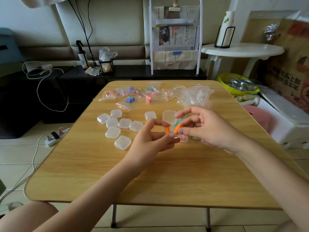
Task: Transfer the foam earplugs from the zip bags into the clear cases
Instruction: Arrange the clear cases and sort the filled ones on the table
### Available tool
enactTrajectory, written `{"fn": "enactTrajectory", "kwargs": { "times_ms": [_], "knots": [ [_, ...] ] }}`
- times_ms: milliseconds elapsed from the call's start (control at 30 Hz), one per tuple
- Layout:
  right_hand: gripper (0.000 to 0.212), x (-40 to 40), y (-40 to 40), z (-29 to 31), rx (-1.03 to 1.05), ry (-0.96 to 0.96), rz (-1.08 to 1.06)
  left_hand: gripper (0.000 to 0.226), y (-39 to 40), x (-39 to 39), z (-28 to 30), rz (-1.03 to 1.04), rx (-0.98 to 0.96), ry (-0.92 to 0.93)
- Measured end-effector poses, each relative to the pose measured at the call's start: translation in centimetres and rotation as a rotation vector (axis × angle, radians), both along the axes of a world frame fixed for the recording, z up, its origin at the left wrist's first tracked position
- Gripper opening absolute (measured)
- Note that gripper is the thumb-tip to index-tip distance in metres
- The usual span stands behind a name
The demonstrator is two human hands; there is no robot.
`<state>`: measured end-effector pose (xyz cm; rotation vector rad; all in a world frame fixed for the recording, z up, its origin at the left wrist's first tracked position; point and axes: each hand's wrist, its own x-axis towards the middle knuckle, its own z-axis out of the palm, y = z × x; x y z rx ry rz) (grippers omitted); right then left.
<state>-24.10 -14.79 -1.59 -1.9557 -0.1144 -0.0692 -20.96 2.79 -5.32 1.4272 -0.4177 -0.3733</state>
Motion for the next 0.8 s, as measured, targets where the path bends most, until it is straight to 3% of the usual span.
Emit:
{"fn": "enactTrajectory", "kwargs": {
  "times_ms": [267,433,633,800],
  "knots": [
    [0.009,0.7,-0.2,-1.0,-0.245,-0.139,-0.042,0.027,0.2,-0.2,0.1,-0.025,0.019,-0.117],
    [0.014,0.9,0.1,-1.2,-0.269,-0.239,-0.066,0.027,0.2,-0.3,0.2,-0.043,0.023,-0.143],
    [0.019,1.0,0.2,-1.4,-0.073,-0.29,-0.148,0.03,0.3,-0.2,0.3,-0.04,-0.012,-0.106],
    [0.027,0.7,0.3,-1.2,-0.036,-0.171,-0.072,0.04,0.2,-0.1,0.2,-0.019,-0.043,-0.047]
  ]
}}
